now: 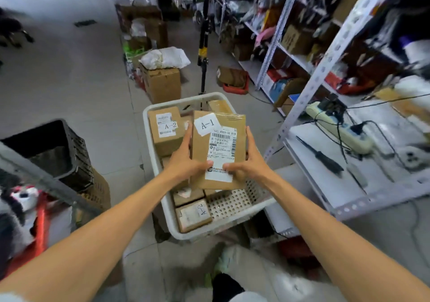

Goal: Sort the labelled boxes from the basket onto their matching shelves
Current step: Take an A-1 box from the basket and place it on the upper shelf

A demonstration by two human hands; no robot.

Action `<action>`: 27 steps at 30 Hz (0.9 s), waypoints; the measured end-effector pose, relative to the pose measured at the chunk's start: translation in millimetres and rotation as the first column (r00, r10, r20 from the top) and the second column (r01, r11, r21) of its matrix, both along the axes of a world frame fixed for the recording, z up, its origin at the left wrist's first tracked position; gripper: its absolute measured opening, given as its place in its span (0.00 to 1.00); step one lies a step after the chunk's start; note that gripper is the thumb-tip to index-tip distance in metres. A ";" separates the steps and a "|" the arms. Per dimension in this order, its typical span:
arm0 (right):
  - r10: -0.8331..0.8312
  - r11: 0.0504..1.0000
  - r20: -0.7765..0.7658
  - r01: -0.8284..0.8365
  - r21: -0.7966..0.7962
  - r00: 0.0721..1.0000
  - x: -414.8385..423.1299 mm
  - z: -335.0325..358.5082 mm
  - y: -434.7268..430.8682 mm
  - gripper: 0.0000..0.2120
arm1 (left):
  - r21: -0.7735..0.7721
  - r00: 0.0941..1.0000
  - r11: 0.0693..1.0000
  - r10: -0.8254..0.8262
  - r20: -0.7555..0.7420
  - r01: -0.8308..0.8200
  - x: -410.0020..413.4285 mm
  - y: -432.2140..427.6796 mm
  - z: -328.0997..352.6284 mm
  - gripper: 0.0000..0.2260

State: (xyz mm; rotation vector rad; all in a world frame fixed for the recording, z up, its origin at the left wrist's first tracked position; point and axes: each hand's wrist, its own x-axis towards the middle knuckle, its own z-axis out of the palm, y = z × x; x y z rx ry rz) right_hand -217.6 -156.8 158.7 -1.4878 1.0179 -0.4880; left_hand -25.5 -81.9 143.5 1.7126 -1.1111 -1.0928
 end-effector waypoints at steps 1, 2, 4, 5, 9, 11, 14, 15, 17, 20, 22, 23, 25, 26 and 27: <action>-0.014 1.000 0.003 0.014 -0.004 1.000 -7.6 2.3 12.7 0.56 | -0.012 1.000 1.000 -0.025 0.003 0.025 -6.2 6.8 1.5 0.53; -0.032 0.999 0.010 0.032 0.000 0.999 -16.7 1.4 23.7 0.56 | -0.023 0.999 0.998 -0.050 -0.002 0.050 -12.7 13.5 2.6 0.52; -0.081 0.997 0.017 0.081 0.009 0.997 -34.3 1.0 44.2 0.54 | -0.035 0.997 0.997 -0.075 -0.013 0.075 -27.3 26.7 3.0 0.52; -0.105 0.994 0.015 0.105 0.006 0.994 -43.5 1.8 54.1 0.53 | -0.042 0.996 0.995 -0.088 -0.017 0.087 -36.4 33.3 4.0 0.52; -0.140 0.990 -0.024 0.140 -0.019 0.990 -82.1 2.4 86.3 0.53 | -0.029 0.989 0.990 -0.137 -0.048 0.135 -74.0 61.5 6.3 0.51; -0.162 0.987 -0.030 0.161 -0.026 0.986 -100.0 5.1 101.5 0.52 | -0.016 0.987 0.988 -0.151 -0.045 0.151 -92.4 73.3 7.0 0.52; -0.191 0.981 -0.016 0.191 -0.025 0.981 -132.8 2.5 125.2 0.49 | -0.009 0.977 0.980 -0.197 -0.082 0.197 -125.8 91.1 8.0 0.55; -0.199 0.980 -0.023 0.199 -0.027 0.980 -145.5 2.0 135.3 0.48 | -0.002 0.975 0.979 -0.201 -0.094 0.202 -138.5 98.5 7.8 0.54; -0.215 0.976 -0.038 0.214 -0.028 0.976 -175.0 -1.8 156.4 0.48 | 0.012 0.972 0.977 -0.212 -0.101 0.214 -165.9 115.6 4.8 0.53; -0.277 0.960 -0.016 0.276 -0.043 0.961 -222.2 -7.6 188.3 0.48 | -0.003 0.966 0.970 -0.243 -0.086 0.244 -210.4 140.8 -1.0 0.55; -0.310 0.950 -0.002 0.310 -0.015 0.951 -250.8 -12.2 208.3 0.49 | -0.002 0.958 0.962 -0.272 -0.092 0.273 -239.5 154.2 -4.1 0.54; -0.329 0.944 0.002 0.329 -0.015 0.944 -265.5 -15.1 217.5 0.50 | -0.014 0.953 0.957 -0.289 -0.096 0.289 -254.5 159.8 -5.8 0.54; -0.383 0.924 0.008 0.383 -0.014 0.924 -295.1 -16.0 236.7 0.52 | -0.042 0.936 0.942 -0.337 -0.099 0.334 -284.6 168.2 -6.4 0.54; -0.418 0.908 0.014 0.418 -0.009 0.908 -310.7 -14.9 246.1 0.53 | -0.048 0.925 0.929 -0.370 -0.089 0.367 -300.5 170.3 -5.0 0.53; -0.452 0.892 0.022 0.452 -0.006 0.892 -326.7 -13.2 255.1 0.53 | -0.056 0.911 0.913 -0.407 -0.074 0.403 -316.8 170.1 -3.9 0.52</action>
